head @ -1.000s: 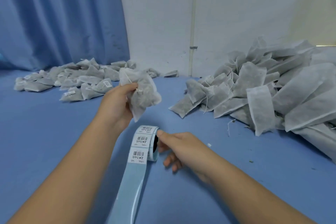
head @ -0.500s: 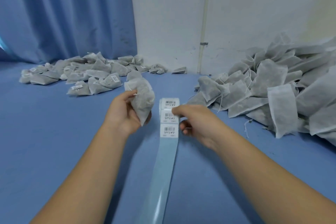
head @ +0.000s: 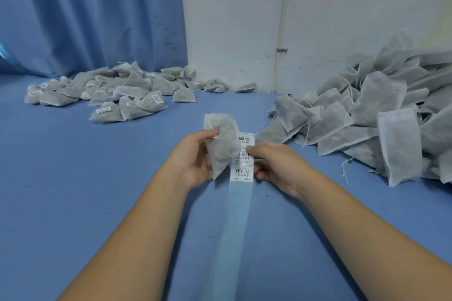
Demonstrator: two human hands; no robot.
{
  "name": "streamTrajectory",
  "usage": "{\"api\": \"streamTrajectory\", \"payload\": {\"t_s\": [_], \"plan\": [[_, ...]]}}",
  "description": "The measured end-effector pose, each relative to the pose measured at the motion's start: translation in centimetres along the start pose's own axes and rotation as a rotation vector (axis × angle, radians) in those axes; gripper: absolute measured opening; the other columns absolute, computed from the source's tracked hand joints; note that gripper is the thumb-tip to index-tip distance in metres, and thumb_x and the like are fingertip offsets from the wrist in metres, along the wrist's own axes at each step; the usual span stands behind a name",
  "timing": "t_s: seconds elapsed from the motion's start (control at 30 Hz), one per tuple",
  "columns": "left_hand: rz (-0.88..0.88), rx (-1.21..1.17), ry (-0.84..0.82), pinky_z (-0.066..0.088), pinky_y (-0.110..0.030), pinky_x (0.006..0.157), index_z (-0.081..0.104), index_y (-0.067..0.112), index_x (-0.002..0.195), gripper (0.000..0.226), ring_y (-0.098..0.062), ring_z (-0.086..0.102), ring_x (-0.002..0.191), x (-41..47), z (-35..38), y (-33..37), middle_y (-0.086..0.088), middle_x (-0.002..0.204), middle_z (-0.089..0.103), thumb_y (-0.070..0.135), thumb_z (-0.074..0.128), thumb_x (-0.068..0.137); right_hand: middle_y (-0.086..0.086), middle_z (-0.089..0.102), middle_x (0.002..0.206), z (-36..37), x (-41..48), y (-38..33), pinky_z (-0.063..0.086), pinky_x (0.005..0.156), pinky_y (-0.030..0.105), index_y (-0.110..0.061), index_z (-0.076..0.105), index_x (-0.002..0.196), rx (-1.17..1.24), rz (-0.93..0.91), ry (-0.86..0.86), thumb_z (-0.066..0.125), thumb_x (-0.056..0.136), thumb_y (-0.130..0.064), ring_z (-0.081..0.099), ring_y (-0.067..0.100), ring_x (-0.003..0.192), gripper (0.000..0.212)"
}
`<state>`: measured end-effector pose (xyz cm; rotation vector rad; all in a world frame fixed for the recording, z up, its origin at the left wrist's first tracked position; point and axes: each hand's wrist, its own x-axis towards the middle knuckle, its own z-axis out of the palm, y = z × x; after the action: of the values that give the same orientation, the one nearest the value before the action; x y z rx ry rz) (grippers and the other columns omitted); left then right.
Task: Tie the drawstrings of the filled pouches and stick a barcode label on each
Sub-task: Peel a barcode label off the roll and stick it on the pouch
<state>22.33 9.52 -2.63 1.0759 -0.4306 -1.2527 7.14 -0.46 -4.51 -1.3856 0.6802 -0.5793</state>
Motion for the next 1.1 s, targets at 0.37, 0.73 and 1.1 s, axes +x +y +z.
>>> {"api": "streamTrajectory", "payload": {"t_s": [0.37,0.73,1.1], "plan": [[0.058,-0.048,0.046,0.042,-0.045,0.108,0.061,0.006,0.121,0.029,-0.029,0.058,0.109,-0.3,-0.6,0.4,-0.012,0.124,0.059,0.014,0.056,0.094,0.002,0.074,0.078,1.3,-3.7,0.7,0.061,0.067,0.033,-0.017,0.046,0.114,0.030,0.004,0.103,0.074,0.079,-0.002,0.073,0.019,0.071,0.047],[0.466,0.792,0.446,0.048,-0.030,0.067,0.045,0.046,0.123,0.052,-0.018,0.065,0.080,-3.1,-2.6,0.3,0.000,0.096,0.070,0.012,0.064,0.088,-0.005,0.065,0.097,1.3,-4.8,0.0,0.054,0.074,0.046,-0.021,0.057,0.090,-0.161,-0.226,0.253,0.071,0.078,-0.001,0.070,0.013,0.064,0.027],[0.470,1.201,0.327,0.037,-0.019,0.052,0.071,0.028,0.065,0.040,-0.001,0.052,0.065,-3.5,-0.2,-1.4,0.009,0.083,0.061,0.003,0.049,0.087,0.002,0.074,0.084,1.7,-4.4,0.3,0.056,0.088,0.043,-0.014,0.069,0.079,0.040,-0.247,0.223,0.069,0.081,0.005,0.069,0.016,0.070,0.020]]}}
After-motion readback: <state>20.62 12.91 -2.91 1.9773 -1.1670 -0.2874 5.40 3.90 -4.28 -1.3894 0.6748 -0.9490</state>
